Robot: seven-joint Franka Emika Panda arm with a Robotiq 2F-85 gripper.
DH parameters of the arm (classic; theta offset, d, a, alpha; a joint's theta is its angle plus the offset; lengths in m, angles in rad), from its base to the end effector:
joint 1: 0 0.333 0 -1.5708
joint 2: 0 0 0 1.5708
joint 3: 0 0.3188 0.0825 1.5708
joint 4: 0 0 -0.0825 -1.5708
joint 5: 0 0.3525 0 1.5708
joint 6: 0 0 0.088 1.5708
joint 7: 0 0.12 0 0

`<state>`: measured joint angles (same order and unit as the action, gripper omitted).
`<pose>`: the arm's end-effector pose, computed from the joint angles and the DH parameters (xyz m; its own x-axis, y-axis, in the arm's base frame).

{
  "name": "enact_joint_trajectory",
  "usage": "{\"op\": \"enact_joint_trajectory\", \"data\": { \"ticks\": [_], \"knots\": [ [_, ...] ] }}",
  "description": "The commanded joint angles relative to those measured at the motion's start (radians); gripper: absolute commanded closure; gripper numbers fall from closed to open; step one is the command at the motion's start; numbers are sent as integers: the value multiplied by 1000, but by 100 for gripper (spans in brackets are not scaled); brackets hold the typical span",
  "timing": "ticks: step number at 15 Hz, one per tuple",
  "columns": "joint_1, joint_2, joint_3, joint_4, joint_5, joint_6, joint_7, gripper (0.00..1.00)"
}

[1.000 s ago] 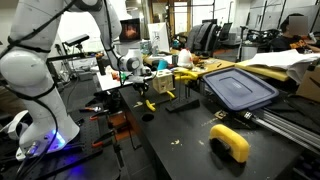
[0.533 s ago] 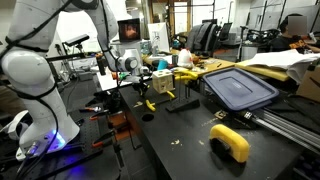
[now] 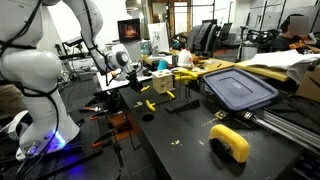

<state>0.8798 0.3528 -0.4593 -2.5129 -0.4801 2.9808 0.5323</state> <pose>0.4129 0.2072 0.1883 0.9010 0.3961 0.1769 0.3574 -0.9089 0.2150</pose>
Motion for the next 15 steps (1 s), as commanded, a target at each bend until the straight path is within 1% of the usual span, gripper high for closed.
{"op": "enact_joint_trajectory", "data": {
  "ticks": [1, 3, 5, 7, 9, 10, 11, 12, 13, 15],
  "knots": [
    [215, -143, -235, -86, -173, -68, 197, 94],
    [317, -182, -347, -81, -295, -127, 320, 94],
    [384, -253, -424, -78, -415, -223, 423, 94],
    [422, -347, -459, -79, -514, -348, 490, 94],
    [432, -443, -455, -80, -585, -481, 530, 94],
    [238, -506, -245, -80, -619, -561, 553, 94],
    [206, -546, -198, -87, -610, -609, 538, 94],
    [135, -579, -109, -93, -585, -645, 523, 94],
    [54, -610, -23, -98, -551, -649, 494, 94],
    [-113, -658, 148, -107, -479, -626, 438, 94]
  ]
}}
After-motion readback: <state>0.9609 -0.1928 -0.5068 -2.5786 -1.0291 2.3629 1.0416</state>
